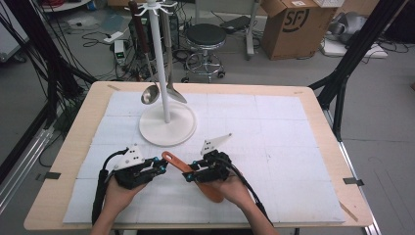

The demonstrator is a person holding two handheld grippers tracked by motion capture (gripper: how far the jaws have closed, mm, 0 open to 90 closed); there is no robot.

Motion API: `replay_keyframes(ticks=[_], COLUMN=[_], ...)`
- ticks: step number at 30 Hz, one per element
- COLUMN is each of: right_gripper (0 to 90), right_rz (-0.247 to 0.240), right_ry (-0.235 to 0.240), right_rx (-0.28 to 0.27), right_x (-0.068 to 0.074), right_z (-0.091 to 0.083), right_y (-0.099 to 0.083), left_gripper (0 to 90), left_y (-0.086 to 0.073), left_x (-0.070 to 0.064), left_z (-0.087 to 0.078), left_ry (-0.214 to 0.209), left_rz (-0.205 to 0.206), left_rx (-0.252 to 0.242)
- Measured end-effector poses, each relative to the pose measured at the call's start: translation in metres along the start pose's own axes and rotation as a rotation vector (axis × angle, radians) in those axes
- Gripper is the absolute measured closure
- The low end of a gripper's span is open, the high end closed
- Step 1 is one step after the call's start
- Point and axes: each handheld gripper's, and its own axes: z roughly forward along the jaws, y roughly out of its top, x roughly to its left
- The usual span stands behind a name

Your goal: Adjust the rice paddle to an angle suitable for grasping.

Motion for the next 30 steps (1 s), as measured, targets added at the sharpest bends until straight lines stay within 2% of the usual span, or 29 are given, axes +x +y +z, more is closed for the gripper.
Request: replay_keyframes(ticks=[16, 30], right_gripper=[65.4, 65.6], right_rz=[0.047, 0.044], right_ry=[-0.003, -0.031], right_rx=[-0.118, -0.180], right_x=[-0.003, -0.001], right_z=[-0.023, -0.030], right_y=[0.004, 0.006], left_gripper=[74.1, 59.7], left_y=[0.000, 0.008], left_x=[-0.002, -0.021], left_z=[0.002, 0.015], left_ry=[-0.022, -0.136], left_rz=[0.007, 0.033], left_rx=[0.005, -0.002])
